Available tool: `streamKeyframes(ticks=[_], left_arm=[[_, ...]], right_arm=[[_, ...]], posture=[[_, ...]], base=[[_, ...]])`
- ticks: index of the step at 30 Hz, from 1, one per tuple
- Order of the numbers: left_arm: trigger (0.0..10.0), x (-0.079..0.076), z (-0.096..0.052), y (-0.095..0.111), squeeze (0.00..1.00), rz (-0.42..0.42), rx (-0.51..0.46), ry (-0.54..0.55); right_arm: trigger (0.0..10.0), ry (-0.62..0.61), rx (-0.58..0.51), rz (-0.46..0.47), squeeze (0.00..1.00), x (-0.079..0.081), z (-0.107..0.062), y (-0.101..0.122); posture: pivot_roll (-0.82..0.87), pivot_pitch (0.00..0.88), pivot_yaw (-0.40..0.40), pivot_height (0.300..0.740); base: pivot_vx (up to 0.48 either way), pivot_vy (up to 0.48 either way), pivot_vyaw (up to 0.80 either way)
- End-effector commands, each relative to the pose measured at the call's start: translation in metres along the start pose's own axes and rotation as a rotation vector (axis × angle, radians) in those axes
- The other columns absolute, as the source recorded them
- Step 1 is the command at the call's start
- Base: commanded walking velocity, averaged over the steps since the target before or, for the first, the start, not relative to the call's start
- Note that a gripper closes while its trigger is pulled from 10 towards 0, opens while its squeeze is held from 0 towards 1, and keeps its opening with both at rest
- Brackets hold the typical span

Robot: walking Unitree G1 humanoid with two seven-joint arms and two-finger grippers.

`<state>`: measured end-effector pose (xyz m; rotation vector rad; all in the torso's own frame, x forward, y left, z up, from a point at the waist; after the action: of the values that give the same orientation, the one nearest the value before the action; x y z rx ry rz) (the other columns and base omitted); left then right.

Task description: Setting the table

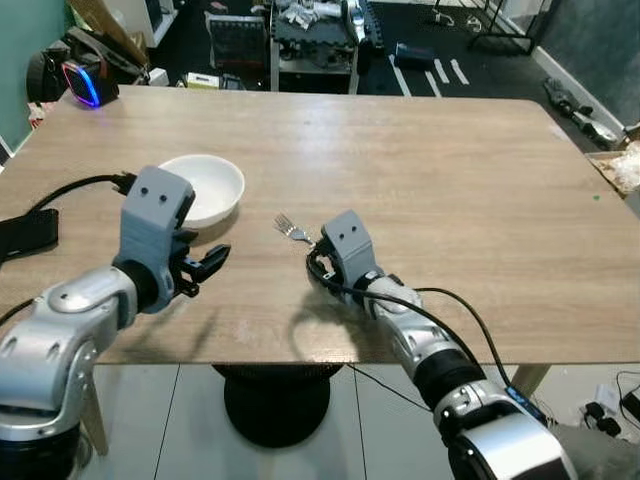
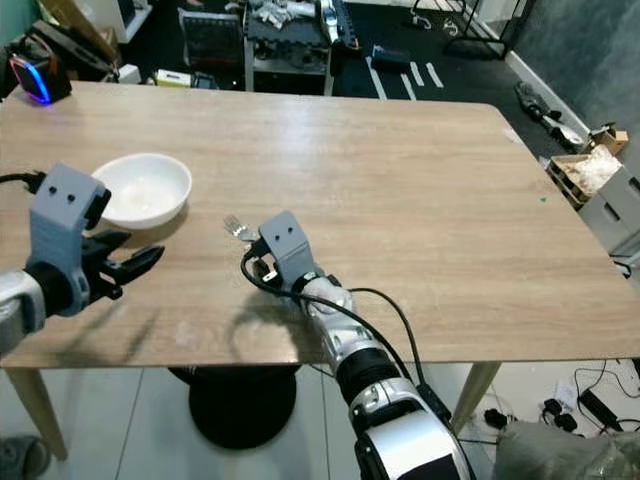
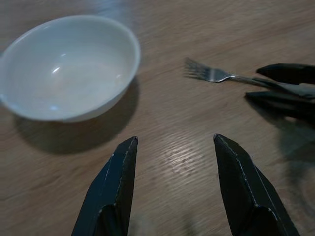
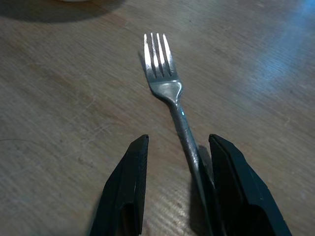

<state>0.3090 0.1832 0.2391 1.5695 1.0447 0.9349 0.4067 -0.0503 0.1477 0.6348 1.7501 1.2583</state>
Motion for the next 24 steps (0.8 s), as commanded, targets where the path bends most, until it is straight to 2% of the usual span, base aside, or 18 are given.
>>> streamKeyframes(ticks=[1,4,6,10,13,16,17,18,20,21,22,23,24], left_arm=[[10.0,-0.001,-0.003,-0.003,0.00,-0.001,0.014,-0.003],[10.0,-0.002,-0.007,-0.001,0.00,0.001,0.018,-0.007],[10.0,-0.002,-0.007,-0.001,0.00,0.001,0.018,-0.007],[10.0,-0.001,-0.012,-0.001,0.00,0.007,0.025,-0.009],[10.0,0.001,-0.015,-0.004,0.00,-0.001,0.038,0.003],[10.0,0.000,-0.016,-0.006,0.00,-0.006,0.040,0.003],[10.0,-0.001,-0.016,-0.006,0.00,-0.010,0.041,0.001],[10.0,-0.003,-0.017,-0.007,0.00,-0.021,0.043,-0.002],[10.0,-0.003,-0.017,-0.007,0.00,-0.026,0.044,-0.002],[10.0,-0.004,-0.017,-0.007,0.00,-0.034,0.047,-0.002],[10.0,-0.002,-0.016,-0.011,0.00,-0.061,0.070,0.009],[10.0,-0.002,-0.016,-0.011,0.00,-0.061,0.070,0.009],[10.0,-0.001,-0.016,-0.014,0.00,-0.073,0.084,0.015]], right_arm=[[10.0,-0.002,0.085,-0.007,0.00,0.000,-0.004,-0.020],[10.0,-0.011,0.151,-0.001,0.00,-0.008,-0.006,-0.029],[10.0,-0.011,0.151,-0.001,0.00,-0.008,-0.006,-0.029],[10.0,-0.013,0.192,0.001,0.00,-0.018,-0.008,-0.034],[10.0,0.093,0.286,0.016,0.00,-0.016,-0.013,-0.046],[10.0,0.139,0.319,0.007,0.00,-0.015,-0.016,-0.051],[7.8,0.164,0.335,0.006,0.00,-0.014,-0.018,-0.054],[4.4,0.204,0.368,0.003,0.00,-0.014,-0.023,-0.061],[4.4,0.215,0.379,-0.002,0.00,-0.014,-0.024,-0.064],[1.9,0.220,0.388,-0.004,0.00,-0.015,-0.026,-0.066],[0.9,0.224,0.400,-0.003,0.00,-0.016,-0.028,-0.070],[0.9,0.224,0.400,-0.003,0.00,-0.016,-0.028,-0.070],[0.0,0.225,0.405,0.000,0.00,-0.017,-0.029,-0.071]], posture=[[0.25,0.172,0.025,0.740],[0.25,0.182,0.024,0.740],[0.25,0.182,0.024,0.740],[0.24,0.194,0.016,0.740],[0.23,0.203,0.007,0.740],[0.23,0.204,0.004,0.740],[0.23,0.205,0.004,0.740],[0.23,0.206,0.002,0.740],[0.23,0.206,0.002,0.740],[0.23,0.206,0.002,0.740],[0.23,0.206,0.002,0.740],[0.23,0.206,0.002,0.740],[0.22,0.206,0.003,0.740]], base=[[0.000,0.000,0.00],[0.000,0.000,0.00],[0.000,0.000,0.00],[0.000,0.000,0.00],[0.000,0.000,0.00],[0.000,0.000,0.00],[0.000,0.000,0.00],[0.000,0.000,0.00],[0.000,0.000,0.00],[0.000,0.000,0.00],[0.000,0.000,0.00],[0.000,0.000,0.00],[0.000,0.000,0.00]])
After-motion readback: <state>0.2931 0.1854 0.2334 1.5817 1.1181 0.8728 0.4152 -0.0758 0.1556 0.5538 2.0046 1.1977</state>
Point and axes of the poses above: a point about 5 cm out from each wrist's last joint towards the gripper, its own z axis pointing out of the wrist towards the gripper, its own y axis along the axis of the wrist's last joint, x = y × z, the point moved 3 cm from there along z, pointing out of the wrist towards the gripper, and after that the axes turned 5 degrees about -z, right-handed, at the moved point
